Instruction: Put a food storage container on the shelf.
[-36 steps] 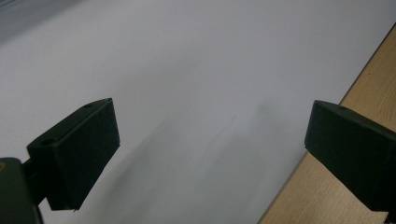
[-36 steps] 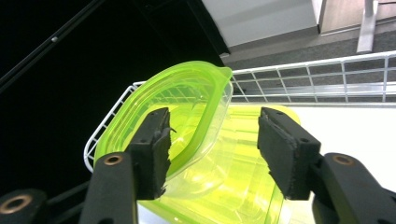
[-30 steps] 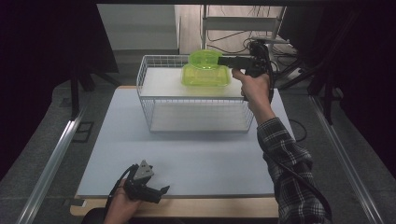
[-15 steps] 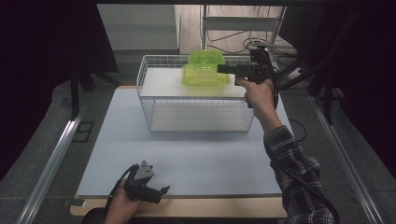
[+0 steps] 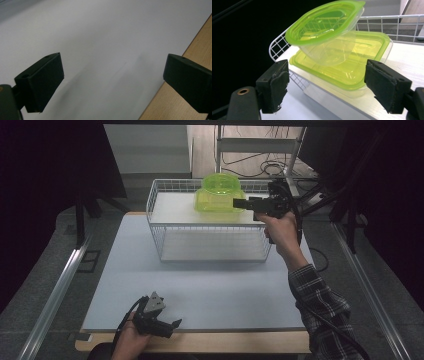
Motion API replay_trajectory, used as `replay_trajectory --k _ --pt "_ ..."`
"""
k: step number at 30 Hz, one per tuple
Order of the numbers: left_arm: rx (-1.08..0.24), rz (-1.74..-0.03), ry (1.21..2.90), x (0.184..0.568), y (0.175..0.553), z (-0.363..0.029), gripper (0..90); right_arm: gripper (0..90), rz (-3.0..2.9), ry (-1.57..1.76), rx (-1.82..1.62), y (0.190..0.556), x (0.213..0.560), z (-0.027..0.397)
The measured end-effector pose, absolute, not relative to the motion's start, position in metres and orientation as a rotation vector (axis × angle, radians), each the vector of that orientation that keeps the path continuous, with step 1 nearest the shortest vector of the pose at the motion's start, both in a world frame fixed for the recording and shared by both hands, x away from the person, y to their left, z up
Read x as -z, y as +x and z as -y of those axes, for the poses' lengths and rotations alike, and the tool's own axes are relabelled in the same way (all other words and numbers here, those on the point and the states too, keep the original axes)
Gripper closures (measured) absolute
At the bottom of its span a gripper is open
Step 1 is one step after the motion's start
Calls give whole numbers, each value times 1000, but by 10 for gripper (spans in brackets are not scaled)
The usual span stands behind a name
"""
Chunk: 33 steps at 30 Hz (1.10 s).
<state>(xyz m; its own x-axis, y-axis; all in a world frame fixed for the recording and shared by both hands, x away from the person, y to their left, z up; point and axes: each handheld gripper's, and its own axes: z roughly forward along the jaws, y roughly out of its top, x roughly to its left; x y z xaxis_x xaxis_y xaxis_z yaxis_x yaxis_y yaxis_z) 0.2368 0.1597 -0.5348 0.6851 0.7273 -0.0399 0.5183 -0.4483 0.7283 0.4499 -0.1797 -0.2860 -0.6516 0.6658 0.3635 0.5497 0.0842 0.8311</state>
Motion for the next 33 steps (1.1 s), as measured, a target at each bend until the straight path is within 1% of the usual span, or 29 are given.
replay_trajectory --k 13,33 --pt "-361 -950 2150 535 237 -160 28 161 -2276 1211 -1612 437 303 185" --pt "-329 -960 2104 533 237 -163 28 99 -2329 1149 -1571 415 335 190"
